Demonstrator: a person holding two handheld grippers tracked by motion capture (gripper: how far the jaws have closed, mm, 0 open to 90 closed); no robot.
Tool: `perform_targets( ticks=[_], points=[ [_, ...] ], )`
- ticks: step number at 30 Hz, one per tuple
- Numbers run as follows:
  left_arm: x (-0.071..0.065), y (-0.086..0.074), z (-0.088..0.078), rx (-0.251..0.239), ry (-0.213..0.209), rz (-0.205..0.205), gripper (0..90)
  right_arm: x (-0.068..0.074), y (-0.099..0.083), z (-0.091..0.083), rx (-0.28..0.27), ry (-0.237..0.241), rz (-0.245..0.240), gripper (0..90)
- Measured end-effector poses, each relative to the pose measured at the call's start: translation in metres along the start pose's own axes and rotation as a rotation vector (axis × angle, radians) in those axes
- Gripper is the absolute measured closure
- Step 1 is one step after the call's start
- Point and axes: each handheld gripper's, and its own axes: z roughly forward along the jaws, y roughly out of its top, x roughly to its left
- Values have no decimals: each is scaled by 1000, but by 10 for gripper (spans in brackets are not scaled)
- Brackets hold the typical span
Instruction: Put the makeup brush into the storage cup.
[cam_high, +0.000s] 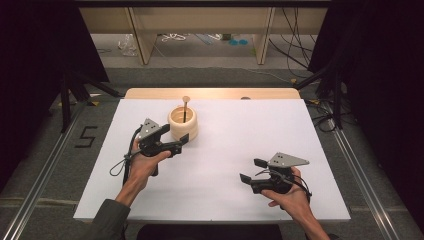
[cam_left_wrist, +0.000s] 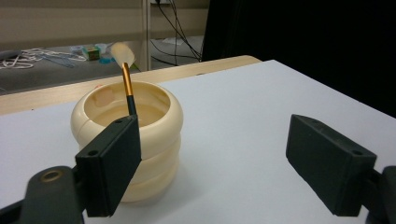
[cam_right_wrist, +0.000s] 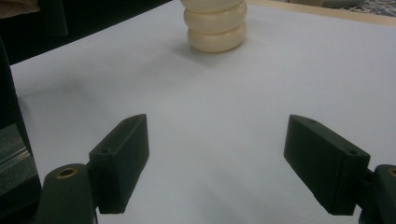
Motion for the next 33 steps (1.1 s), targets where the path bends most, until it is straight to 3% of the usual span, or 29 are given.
perform_targets(
  ticks=[6, 10, 13, 21, 24, 25, 26, 33],
  points=[
    [-8, -2, -4, 1, -8, 11, 179, 0, -1, 2, -37, 9, -1, 231],
    [-10, -5, -5, 7, -11, 30, 180, 1, 0, 2, -38, 24, 9, 231],
    [-12, -9, -5, 11, -15, 15, 181, 0, 0, 0, -25, 4, 4, 230],
    [-17, -17, -10, 18, -31, 40, 181, 0, 1, -1, -32, 4, 10, 230],
    [-20, -20, -12, 15, -39, 27, 181, 0, 1, -1, -36, 10, 11, 230],
    [-20, -20, -13, 15, -44, 44, 181, 1, 1, -1, -39, 8, 11, 230],
    [-23, -22, -15, 15, -48, 33, 181, 1, 1, -1, -42, 8, 10, 230],
    [-30, -27, -19, 18, -56, 64, 175, 1, 2, -2, -53, 12, 15, 226]
  ],
)
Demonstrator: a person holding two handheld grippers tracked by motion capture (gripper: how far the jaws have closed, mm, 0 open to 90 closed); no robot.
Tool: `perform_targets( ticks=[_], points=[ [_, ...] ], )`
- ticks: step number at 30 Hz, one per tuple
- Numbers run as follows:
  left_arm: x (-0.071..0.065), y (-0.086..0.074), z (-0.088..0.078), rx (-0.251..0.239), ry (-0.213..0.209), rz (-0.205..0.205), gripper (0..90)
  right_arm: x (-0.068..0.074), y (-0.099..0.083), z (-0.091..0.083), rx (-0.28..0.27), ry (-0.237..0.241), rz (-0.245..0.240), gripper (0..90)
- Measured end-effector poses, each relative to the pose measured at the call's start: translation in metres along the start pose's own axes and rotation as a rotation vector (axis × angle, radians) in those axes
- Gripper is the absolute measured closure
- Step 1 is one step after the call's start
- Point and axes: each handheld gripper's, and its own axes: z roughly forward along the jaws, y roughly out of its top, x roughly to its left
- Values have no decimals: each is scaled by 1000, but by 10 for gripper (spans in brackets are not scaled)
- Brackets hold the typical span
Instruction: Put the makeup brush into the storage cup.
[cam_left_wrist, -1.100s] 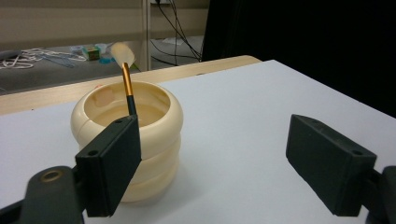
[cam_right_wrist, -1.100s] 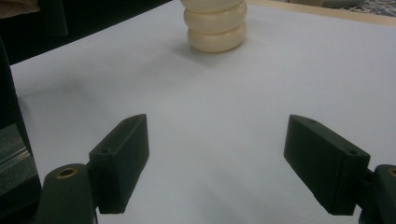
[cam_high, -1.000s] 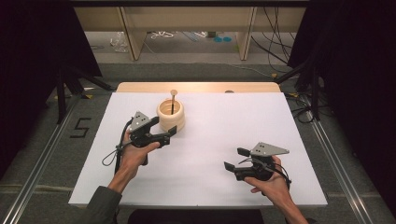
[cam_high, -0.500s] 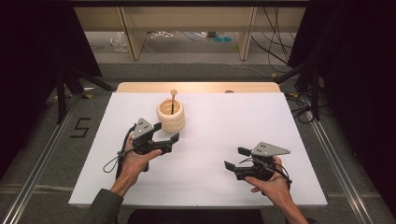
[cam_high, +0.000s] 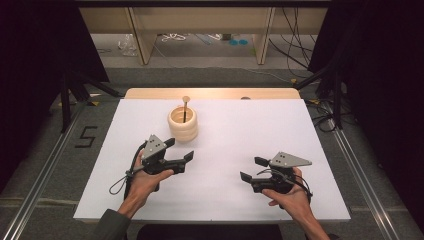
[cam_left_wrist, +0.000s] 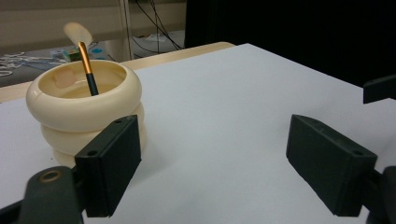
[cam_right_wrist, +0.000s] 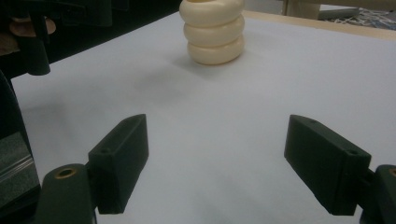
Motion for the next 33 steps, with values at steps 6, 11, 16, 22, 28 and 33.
perform_targets(
  ticks=[6, 11, 16, 22, 28, 33],
  points=[
    [-4, -3, -4, 8, -6, 20, 173, -1, 0, -1, -20, -3, 1, 220],
    [-6, -7, -7, 3, -19, 21, 170, 0, 1, -1, -19, -7, 10, 216],
    [-9, -9, -8, 7, -22, 23, 170, -1, 1, -1, -40, -1, 12, 215],
    [-14, -12, -9, 10, -31, 24, 169, 0, 1, -2, -33, -2, 12, 213],
    [-17, -15, -11, 21, -37, 51, 168, -1, 1, -2, -37, -2, 12, 210],
    [-20, -17, -13, 22, -38, 53, 167, -1, 1, -2, -45, -7, 12, 206]
  ],
)
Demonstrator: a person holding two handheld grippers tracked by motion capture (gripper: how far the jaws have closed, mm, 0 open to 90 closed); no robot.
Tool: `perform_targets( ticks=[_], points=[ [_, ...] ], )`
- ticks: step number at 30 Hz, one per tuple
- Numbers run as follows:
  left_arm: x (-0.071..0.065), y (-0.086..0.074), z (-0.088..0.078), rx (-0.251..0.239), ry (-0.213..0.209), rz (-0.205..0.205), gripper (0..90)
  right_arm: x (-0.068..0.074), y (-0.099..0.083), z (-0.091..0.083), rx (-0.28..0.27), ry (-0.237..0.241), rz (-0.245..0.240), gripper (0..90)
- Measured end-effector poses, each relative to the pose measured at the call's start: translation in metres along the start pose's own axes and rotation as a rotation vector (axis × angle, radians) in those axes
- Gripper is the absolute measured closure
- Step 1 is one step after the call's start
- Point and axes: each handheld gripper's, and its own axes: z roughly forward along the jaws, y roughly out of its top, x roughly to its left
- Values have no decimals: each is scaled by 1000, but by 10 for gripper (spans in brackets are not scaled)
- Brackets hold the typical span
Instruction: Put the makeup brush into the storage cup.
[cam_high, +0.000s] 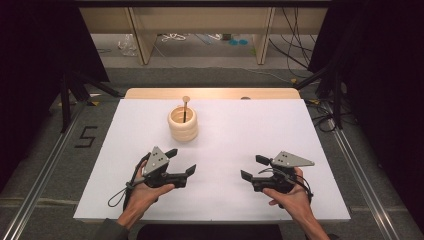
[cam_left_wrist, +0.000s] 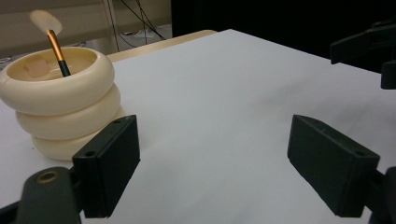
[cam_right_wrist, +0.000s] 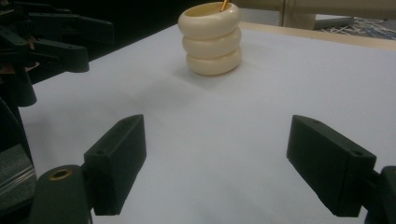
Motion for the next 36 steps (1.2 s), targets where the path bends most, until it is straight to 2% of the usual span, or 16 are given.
perform_targets(
  ticks=[12, 20, 25, 29, 30, 36],
  points=[
    [-1, -3, -5, -4, -8, 10, 165, 1, 0, 0, -6, -4, -3, 198],
    [4, -5, -13, -6, 13, 0, 165, 2, 1, 0, -11, -1, -5, 198],
    [2, -7, -16, -1, 6, 13, 165, 2, 0, 1, -22, 11, -1, 198],
    [1, -8, -18, -5, 6, -3, 161, 3, 0, 1, -17, 14, -4, 196],
    [0, -8, -20, -4, 7, 8, 161, 3, 1, 0, -15, 16, -4, 195],
    [-3, -11, -21, 8, 5, 13, 160, 3, 0, 1, -12, 14, -10, 190]
  ],
)
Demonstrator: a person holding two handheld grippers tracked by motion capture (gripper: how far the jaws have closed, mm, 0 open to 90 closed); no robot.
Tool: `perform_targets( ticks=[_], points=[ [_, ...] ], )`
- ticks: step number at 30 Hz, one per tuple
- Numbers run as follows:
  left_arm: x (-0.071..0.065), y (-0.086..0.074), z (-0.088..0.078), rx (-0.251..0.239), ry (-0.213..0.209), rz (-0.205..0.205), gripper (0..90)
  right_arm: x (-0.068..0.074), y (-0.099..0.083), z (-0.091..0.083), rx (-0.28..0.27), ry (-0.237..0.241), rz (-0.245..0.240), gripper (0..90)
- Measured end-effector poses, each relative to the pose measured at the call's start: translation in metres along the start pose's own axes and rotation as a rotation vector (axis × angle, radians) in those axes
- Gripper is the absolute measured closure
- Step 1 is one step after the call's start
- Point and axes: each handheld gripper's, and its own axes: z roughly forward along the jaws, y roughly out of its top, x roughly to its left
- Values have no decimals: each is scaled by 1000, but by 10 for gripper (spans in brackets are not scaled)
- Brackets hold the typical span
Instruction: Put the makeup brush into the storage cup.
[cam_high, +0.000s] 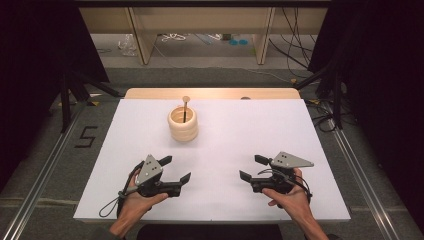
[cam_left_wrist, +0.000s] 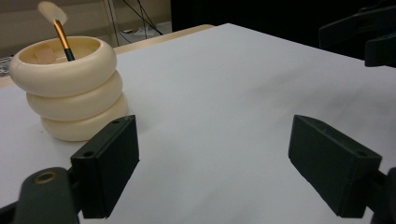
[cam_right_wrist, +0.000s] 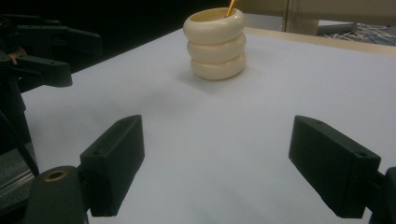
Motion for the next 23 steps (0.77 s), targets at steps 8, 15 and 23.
perform_targets(
  ticks=[8, 15, 23],
  points=[
    [3, 0, -1, -1, 4, -1, 159, 0, 0, 0, -2, 5, -2, 188],
    [3, -1, 0, -2, 5, -20, 159, 0, 0, 0, -2, 2, -2, 188],
    [3, 0, 0, -4, 9, -20, 159, -1, 0, 0, 0, -4, 0, 188]
  ],
)
